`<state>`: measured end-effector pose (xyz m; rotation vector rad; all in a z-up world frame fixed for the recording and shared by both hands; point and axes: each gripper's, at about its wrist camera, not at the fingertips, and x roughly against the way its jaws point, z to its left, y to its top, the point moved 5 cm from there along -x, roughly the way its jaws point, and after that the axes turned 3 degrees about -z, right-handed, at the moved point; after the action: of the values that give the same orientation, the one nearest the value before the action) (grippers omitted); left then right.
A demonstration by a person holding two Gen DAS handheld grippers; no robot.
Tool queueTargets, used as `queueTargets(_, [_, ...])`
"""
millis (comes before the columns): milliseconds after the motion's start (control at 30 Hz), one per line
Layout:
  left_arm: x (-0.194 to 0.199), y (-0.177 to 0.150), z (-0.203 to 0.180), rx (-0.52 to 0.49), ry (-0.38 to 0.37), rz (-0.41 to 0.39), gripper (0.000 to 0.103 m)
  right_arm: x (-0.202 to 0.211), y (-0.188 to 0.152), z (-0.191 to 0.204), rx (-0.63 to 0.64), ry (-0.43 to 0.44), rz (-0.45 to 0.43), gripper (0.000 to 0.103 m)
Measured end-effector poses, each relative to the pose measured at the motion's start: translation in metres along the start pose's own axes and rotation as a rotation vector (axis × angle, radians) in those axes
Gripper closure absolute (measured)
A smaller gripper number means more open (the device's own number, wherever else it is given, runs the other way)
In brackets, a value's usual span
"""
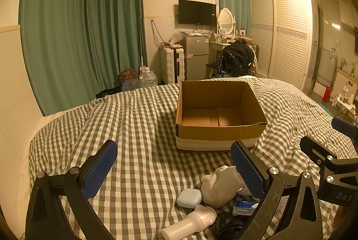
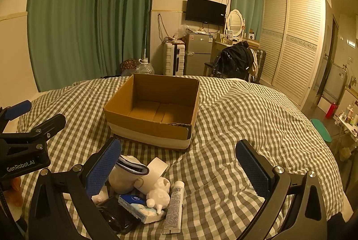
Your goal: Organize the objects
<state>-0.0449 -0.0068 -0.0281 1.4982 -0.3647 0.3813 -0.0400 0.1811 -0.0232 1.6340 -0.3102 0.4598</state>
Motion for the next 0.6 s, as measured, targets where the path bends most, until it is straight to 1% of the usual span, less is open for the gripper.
queueTargets(600, [-0.0043,-0.0017,0.002,0.008,-0.002,0.016,0.0,-0.0013,0.0021,0.0032,0.002,0.02,0.007,0.0])
